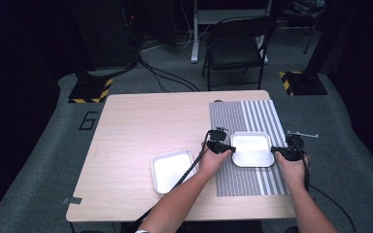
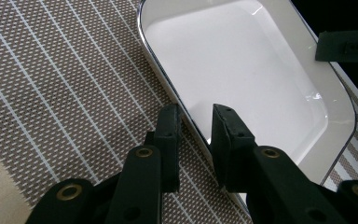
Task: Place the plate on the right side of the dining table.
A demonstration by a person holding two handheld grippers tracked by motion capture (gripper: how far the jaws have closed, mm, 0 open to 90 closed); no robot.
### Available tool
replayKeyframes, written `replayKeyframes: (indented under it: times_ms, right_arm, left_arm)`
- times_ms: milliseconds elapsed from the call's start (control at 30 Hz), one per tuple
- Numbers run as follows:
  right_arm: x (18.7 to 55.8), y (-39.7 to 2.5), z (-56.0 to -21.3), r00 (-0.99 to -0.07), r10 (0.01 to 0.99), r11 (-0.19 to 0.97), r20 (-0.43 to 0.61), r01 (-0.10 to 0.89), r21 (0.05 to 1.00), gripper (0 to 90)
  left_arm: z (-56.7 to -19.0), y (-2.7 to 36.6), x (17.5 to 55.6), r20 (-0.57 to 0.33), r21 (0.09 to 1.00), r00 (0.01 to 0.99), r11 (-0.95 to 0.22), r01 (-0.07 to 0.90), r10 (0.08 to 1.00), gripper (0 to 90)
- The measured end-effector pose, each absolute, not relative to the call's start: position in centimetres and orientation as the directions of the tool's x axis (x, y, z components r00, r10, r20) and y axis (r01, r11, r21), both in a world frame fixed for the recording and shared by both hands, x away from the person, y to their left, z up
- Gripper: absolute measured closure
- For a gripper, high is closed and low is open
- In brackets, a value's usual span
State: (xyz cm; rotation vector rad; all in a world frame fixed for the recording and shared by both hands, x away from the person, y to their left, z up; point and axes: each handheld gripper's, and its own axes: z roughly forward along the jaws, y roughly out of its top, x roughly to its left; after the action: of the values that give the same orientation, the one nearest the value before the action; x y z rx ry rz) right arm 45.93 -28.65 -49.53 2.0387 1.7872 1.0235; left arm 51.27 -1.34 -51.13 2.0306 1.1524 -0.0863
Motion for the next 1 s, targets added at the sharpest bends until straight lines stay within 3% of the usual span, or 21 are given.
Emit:
replayKeyframes:
  times_ms: [167,267,467,667,1000]
  right_arm:
    - [45.8,-28.6,-49.9,0.014,0.94,-0.225,0.34,0.774,0.592,88.7]
    - [45.8,-28.4,-49.8,0.011,0.947,-0.212,0.321,0.77,0.601,88.4]
    - [45.2,-27.8,-48.9,-0.009,0.964,-0.175,0.267,0.736,0.654,77.9]
    - [44.0,-26.0,-47.5,-0.104,0.956,-0.124,0.276,0.705,0.698,63.2]
    - [42.9,-23.5,-46.8,-0.213,0.948,-0.026,0.237,0.689,0.725,55.5]
  left_arm:
    - [-51.2,-1.4,51.2,-0.414,0.596,0.593,-0.286,0.75,0.691,70.7]
    - [-51.3,-1.5,51.1,-0.419,0.597,0.589,-0.279,0.752,0.691,64.2]
    - [-50.7,-1.2,50.6,-0.396,0.613,0.611,-0.297,0.732,0.686,59.6]
    - [-49.2,0.2,50.4,-0.396,0.637,0.627,-0.291,0.714,0.671,51.8]
    - [-47.2,2.7,49.1,-0.371,0.676,0.658,-0.296,0.675,0.655,46.9]
